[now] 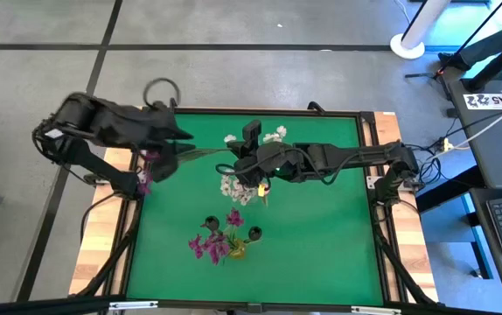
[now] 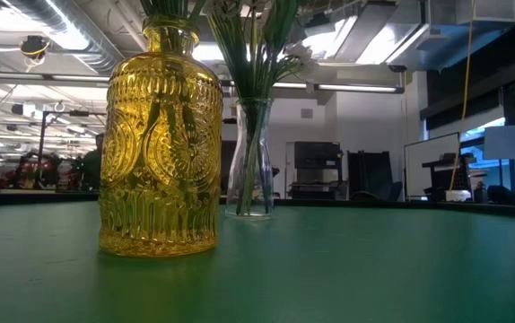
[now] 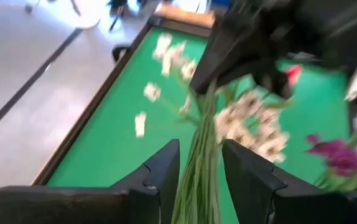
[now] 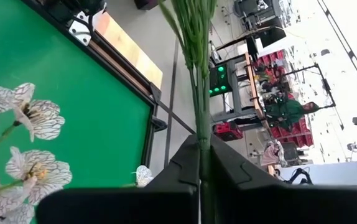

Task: Sort flowers into vase by color
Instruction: Put the purple flower into the yellow vase

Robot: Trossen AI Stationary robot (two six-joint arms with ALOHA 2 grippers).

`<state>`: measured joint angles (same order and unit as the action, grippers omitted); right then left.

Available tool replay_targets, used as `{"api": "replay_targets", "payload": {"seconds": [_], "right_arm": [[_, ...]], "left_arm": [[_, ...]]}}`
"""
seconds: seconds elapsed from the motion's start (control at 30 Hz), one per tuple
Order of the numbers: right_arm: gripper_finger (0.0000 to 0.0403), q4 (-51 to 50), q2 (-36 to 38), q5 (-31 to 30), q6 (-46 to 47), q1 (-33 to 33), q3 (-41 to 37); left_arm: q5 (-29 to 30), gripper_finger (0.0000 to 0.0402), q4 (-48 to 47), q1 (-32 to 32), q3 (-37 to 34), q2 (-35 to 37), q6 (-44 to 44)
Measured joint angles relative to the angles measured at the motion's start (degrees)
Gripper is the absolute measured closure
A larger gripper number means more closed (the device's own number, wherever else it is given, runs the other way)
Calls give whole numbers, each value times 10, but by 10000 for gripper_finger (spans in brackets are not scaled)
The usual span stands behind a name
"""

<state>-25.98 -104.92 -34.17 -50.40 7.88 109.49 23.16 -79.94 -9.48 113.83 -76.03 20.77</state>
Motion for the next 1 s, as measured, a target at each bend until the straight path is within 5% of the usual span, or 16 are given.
{"api": "replay_targets", "payload": {"seconds": [0.43, 0.73, 1.0], "right_arm": [[393, -30, 51, -25, 92, 7, 23], [396, -86, 184, 117, 277, 19, 35], [396, -149, 205, 178, 354, 19, 33]], "left_arm": [[32, 265, 17, -60, 100, 17, -42], [110, 265, 14, -93, 93, 64, -45], [137, 265, 51, -106, 7, 101, -46]]}}
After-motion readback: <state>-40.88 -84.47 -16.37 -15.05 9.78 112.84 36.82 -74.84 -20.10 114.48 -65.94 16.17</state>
